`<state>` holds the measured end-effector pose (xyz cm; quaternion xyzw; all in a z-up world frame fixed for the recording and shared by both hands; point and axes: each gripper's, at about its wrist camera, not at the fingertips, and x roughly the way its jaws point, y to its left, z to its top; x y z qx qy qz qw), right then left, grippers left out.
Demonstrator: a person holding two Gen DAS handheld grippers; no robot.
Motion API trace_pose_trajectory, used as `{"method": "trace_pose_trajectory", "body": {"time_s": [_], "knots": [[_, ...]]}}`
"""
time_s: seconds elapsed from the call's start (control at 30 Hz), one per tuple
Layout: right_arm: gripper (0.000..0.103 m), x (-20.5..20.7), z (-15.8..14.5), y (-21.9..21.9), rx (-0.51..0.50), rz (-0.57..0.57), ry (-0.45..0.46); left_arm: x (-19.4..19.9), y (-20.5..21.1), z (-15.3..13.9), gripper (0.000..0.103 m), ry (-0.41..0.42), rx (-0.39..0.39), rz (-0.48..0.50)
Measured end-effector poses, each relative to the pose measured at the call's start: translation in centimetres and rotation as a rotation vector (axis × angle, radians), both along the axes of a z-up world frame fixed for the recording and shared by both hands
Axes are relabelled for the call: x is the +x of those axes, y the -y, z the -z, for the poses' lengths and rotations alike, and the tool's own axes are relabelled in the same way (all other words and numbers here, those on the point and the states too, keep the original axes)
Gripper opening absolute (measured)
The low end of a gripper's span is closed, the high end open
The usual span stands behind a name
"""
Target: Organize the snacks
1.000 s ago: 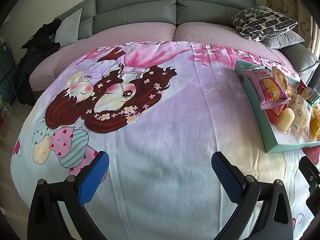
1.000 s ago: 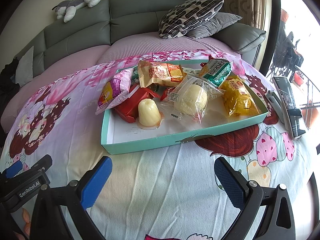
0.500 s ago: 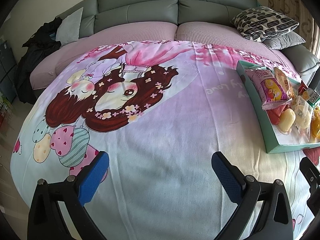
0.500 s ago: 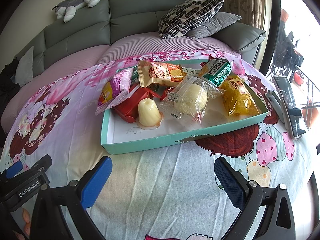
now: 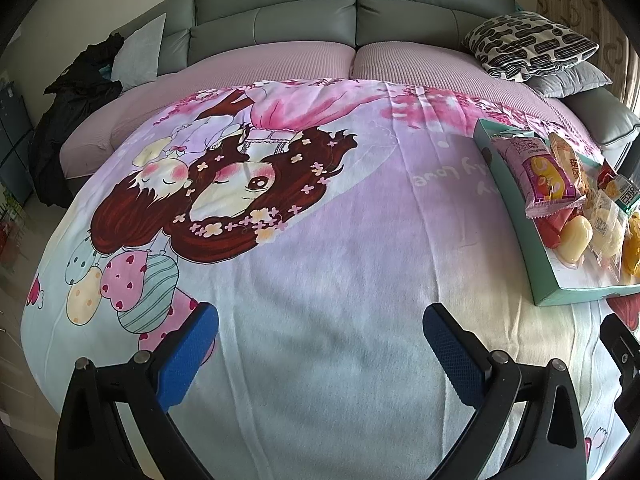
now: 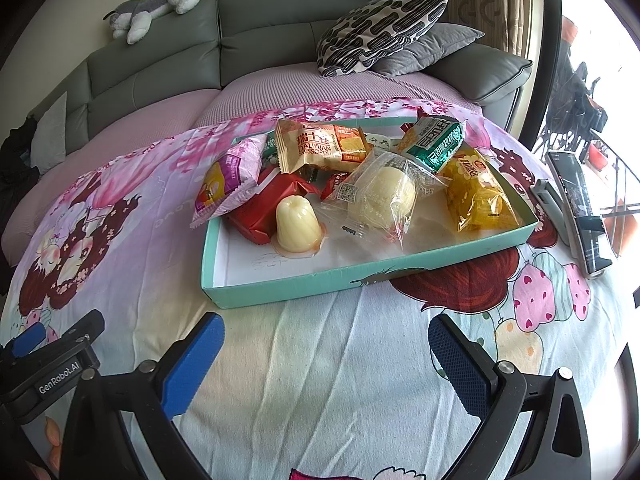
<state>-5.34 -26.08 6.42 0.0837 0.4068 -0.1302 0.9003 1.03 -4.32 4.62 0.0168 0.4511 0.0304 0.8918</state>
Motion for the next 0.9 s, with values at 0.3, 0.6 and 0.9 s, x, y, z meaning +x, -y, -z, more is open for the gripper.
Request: {"method": "trace_pose_trajectory", "body": {"time_s": [0.3, 0.6, 0.9], "knots": [[0.103, 0.00, -0.01, 0.00, 0.000, 0.000, -0.001, 0.06, -0.15, 0.06, 0.102, -0.001, 0.005, -0.012], [0.103, 0.06, 0.10, -0.10, -0.001, -0.003, -0.004, 0.06, -0.08, 0.04, 0.102, -0.002, 0.001, -0.012], [0.103, 0.12, 0.20, -0.27, 0.001, -0.003, -0.006, -0.15, 0.09, -0.29, 0.102, 0.019, 0.000, -0.004]]}}
